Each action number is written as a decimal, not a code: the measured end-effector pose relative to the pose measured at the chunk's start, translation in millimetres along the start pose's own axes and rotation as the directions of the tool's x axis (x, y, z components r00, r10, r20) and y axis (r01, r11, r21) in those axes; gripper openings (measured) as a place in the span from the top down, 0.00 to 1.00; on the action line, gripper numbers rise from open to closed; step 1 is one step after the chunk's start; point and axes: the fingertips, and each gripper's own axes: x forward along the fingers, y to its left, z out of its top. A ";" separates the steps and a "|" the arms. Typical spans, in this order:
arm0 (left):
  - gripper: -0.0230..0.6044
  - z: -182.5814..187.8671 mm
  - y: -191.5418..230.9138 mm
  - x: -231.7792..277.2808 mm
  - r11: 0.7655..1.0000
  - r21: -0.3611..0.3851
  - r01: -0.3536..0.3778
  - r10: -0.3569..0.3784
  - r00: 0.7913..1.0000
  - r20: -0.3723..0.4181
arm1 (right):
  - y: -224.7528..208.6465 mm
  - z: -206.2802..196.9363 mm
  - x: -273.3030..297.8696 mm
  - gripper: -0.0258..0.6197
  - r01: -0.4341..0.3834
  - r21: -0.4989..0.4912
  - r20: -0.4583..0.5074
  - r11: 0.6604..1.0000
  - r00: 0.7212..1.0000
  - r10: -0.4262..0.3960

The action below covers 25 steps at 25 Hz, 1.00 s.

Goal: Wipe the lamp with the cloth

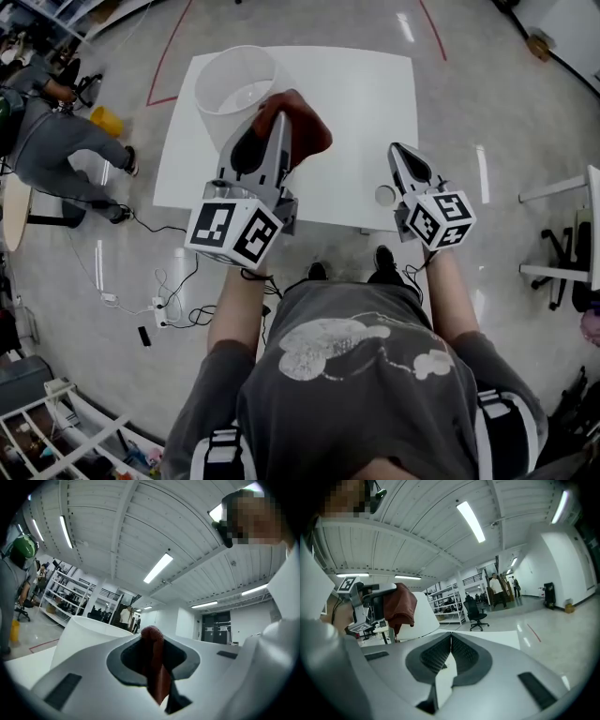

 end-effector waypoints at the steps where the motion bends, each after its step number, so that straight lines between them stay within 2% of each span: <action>1: 0.85 -6.1 -0.4 1.8 1.000 0.006 -0.022 0.022 1.000 0.002 | -7.5 -2.2 1.1 0.95 -0.014 0.001 -0.008 1.000 1.000 0.014; 6: 0.85 -41.8 3.9 13.1 0.984 0.011 -0.180 0.180 0.984 0.009 | -59.0 -3.6 9.8 0.95 -0.092 -0.013 -0.052 0.996 0.994 0.092; 11: 0.85 -77.6 2.2 19.4 0.940 0.012 -0.341 0.341 0.940 0.014 | -123.1 10.1 11.1 0.95 -0.122 -0.034 -0.037 0.992 0.992 0.121; 16: 0.85 -104.4 -2.6 15.1 0.892 -0.006 -0.452 0.452 0.892 0.009 | -152.1 6.9 9.8 0.95 -0.187 -0.039 -0.079 0.982 0.980 0.183; 18: 0.85 -105.1 -7.0 16.9 0.879 -0.015 -0.477 0.477 0.878 0.025 | -156.7 7.1 9.7 0.95 -0.212 -0.042 -0.090 0.976 0.974 0.208; 20: 0.85 -96.0 -15.1 22.0 0.877 0.004 -0.481 0.480 0.876 0.052 | -156.6 7.4 9.8 0.95 -0.237 -0.047 -0.097 0.970 0.968 0.232; 23: 0.85 -68.5 -24.1 33.2 0.875 0.056 -0.481 0.473 0.874 0.113 | -153.0 9.0 10.3 0.95 -0.257 -0.046 -0.100 0.965 0.963 0.252; 25: 0.85 -47.0 -23.4 39.5 0.866 0.086 -0.493 0.477 0.865 0.155 | -147.7 9.9 10.9 0.95 -0.265 -0.039 -0.097 0.963 0.961 0.260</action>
